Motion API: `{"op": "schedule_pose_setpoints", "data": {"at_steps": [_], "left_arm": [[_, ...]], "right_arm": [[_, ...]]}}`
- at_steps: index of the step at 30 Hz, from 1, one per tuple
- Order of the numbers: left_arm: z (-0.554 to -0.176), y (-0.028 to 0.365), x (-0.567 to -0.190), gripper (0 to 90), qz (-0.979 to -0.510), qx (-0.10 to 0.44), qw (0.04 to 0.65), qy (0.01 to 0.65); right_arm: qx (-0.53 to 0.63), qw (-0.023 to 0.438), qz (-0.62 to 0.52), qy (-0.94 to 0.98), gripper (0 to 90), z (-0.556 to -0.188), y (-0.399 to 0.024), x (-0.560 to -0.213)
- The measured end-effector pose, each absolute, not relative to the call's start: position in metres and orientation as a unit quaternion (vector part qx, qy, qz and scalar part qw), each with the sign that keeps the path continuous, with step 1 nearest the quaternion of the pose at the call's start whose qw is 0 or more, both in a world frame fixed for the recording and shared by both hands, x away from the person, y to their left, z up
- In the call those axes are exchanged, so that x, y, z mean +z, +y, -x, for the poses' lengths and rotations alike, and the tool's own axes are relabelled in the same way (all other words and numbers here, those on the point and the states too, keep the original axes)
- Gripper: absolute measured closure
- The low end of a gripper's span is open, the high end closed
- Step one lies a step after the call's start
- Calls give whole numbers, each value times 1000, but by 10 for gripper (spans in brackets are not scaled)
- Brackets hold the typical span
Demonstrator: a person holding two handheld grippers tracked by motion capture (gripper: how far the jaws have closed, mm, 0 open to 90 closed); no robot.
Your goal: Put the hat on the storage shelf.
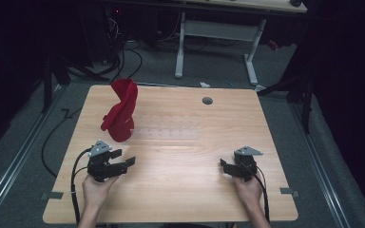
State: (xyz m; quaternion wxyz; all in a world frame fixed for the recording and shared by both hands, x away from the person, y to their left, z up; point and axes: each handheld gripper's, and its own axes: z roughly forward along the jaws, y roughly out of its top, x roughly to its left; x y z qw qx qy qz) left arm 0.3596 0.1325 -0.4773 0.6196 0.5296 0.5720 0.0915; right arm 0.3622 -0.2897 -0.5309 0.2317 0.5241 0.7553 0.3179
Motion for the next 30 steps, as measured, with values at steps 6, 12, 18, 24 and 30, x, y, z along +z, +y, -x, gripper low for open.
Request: {"op": "schedule_pose_setpoints", "data": {"at_steps": [6, 12, 18, 24, 30], "left_arm": [[-359, 121, -482, 325, -541, 88, 615, 567], [-360, 110, -489, 326, -550, 88, 608, 566], [-360, 99, -498, 325, -560, 84, 601, 564], [-360, 88, -506, 325, -570, 84, 592, 564], [-361, 79, -513, 326, -580, 102, 588, 555]], "right_arm": [[318, 232, -524, 755, 325, -362, -290, -531], [318, 232, -524, 755, 325, -362, -290, -531], [318, 232, -524, 755, 325, -362, -290, -531], [318, 232, -524, 755, 325, -362, -290, -531], [318, 232, -524, 755, 325, -362, -290, -531]]}}
